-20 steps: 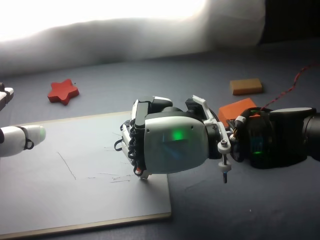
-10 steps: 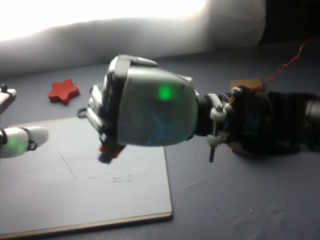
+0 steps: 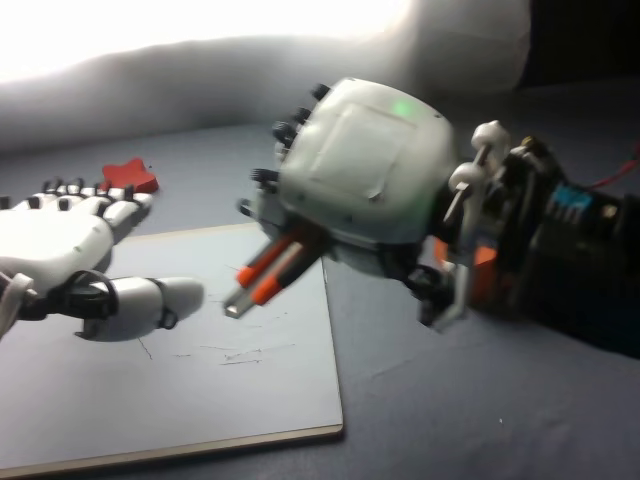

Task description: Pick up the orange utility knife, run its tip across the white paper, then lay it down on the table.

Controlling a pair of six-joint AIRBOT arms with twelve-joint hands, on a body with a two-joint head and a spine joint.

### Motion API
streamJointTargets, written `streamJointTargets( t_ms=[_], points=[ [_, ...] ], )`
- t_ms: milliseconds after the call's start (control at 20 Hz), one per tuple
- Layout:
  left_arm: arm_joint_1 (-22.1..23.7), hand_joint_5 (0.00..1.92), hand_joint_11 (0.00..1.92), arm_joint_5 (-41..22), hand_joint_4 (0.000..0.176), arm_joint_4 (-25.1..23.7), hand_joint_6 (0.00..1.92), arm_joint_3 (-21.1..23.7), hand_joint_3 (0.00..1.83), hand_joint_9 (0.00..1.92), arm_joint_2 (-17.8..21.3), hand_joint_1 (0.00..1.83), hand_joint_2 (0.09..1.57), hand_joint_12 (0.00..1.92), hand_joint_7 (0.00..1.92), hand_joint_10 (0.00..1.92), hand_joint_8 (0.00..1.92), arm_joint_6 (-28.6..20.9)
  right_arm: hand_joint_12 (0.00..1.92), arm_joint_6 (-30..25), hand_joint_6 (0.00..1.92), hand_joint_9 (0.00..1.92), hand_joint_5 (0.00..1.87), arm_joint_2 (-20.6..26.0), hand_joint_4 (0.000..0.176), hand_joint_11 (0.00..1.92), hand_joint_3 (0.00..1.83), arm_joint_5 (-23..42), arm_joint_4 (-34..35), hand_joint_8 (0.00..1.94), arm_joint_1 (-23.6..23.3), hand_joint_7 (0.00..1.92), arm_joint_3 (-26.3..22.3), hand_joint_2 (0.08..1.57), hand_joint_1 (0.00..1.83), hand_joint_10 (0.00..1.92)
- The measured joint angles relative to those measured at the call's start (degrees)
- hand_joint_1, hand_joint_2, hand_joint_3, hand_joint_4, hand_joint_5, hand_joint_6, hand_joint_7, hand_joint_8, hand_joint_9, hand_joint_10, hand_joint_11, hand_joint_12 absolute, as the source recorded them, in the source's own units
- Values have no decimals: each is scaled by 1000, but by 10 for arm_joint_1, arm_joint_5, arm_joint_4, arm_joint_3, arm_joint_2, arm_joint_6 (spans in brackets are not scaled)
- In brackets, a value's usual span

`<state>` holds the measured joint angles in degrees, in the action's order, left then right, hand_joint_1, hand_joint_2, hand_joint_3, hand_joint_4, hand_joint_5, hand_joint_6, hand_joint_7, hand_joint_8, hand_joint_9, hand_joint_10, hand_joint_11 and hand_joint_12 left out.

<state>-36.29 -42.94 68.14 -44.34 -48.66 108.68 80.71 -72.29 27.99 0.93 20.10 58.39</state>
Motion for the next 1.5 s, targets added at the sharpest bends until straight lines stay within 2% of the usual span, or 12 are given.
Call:
streamJointTargets(
  t_ms=[400, 700, 950, 1000, 1050, 1100, 1150, 1200, 1300, 1350, 1400, 1500],
  points=[
    [10, 0, 0, -65, 0, 25, 0, 63, 2, 0, -22, 0, 1210, 0, 0, 0, 0, 30, 1921, -10, 1921, 1651, 1378, 72, 176, 1680, 0, -238, 85, 1941, -12, 1559, -48, 1267, 1445, 1921],
    [1, 0, 0, -133, 0, 78, 0, 87, 0, 0, -31, 0, 1207, 0, 0, 0, 0, 40, 1921, -5, 1921, 1563, 1316, 81, 176, 1601, 0, -227, 87, 1941, 27, 1463, -54, 1227, 1514, 1921],
    [3, 0, 0, -151, 0, 78, 0, 83, 1, 0, -50, 0, 1209, 0, 0, 0, 0, 41, 1921, 1, 1921, 1488, 1103, 81, 171, 1510, 0, -198, 88, 1941, 49, 1352, -40, 1246, 1461, 1921],
    [3, 0, 0, -151, 0, 78, 0, 83, 1, 0, -54, 0, 1208, 0, 0, 0, 0, 41, 1921, 0, 1921, 1449, 1054, 81, 54, 1455, 0, -193, 88, 1941, 52, 1313, -39, 1257, 1441, 1921],
    [3, 0, 0, -150, 0, 78, 0, 83, 1, 0, -55, 0, 1209, 0, 0, 0, 0, 41, 1921, 1, 1826, 1368, 755, 81, 0, 1351, 712, -191, 88, 1941, 56, 1237, -39, 987, 1114, 1921],
    [3, 0, 0, -150, 0, 78, 0, 83, 1, 0, -55, 0, 1209, 0, 0, 0, 0, 41, 1921, 0, 1749, 1235, 730, 80, 0, 1197, 881, -191, 88, 1941, 59, 1135, -39, 892, 1068, 1921],
    [3, 0, 0, -151, 0, 78, 0, 83, 1, 0, -55, 0, 1208, 0, 0, 0, 0, 41, 1921, 0, 1588, 1107, 694, 81, 0, 1033, 923, -188, 89, 1940, 63, 861, -39, 874, 1161, 1921],
    [0, 0, 0, -152, 0, 76, 0, 83, 1, 0, -55, 0, 1208, 0, 0, 0, 0, 41, 1921, 1, 1498, 1000, 649, 81, 0, 910, 753, -187, 89, 1894, 66, 771, -39, 957, 1174, 1921],
    [-4, 0, 0, -152, 0, 77, 0, 83, 0, 0, -55, 0, 1206, 0, 0, 0, 0, 40, 1921, 0, 1560, 491, 529, 80, 0, 461, 233, -185, 89, 1737, 70, 666, -39, 1237, 1102, 1867],
    [-4, 0, 0, -152, 0, 78, 0, 83, 2, 0, -55, 0, 1210, 0, 0, 0, 0, 40, 1921, 0, 1592, 365, 515, 81, 0, 341, 82, -185, 89, 1713, 70, 622, -39, 1322, 1068, 1740],
    [-4, 0, 0, -152, 0, 77, 0, 83, 2, 0, -55, 0, 1212, 0, 0, 0, 0, 40, 1855, 0, 1606, 289, 548, 81, 0, 178, 24, -184, 89, 1354, 70, 448, -39, 1343, 966, 1479],
    [-4, 0, 7, -152, 0, 73, 0, 83, 3, 0, -55, 0, 1214, 3, 0, 0, 0, 40, 1473, 0, 776, 245, 143, 81, 0, 15, 0, -181, 89, 668, 70, 338, -39, 1233, 854, 878]
  ],
)
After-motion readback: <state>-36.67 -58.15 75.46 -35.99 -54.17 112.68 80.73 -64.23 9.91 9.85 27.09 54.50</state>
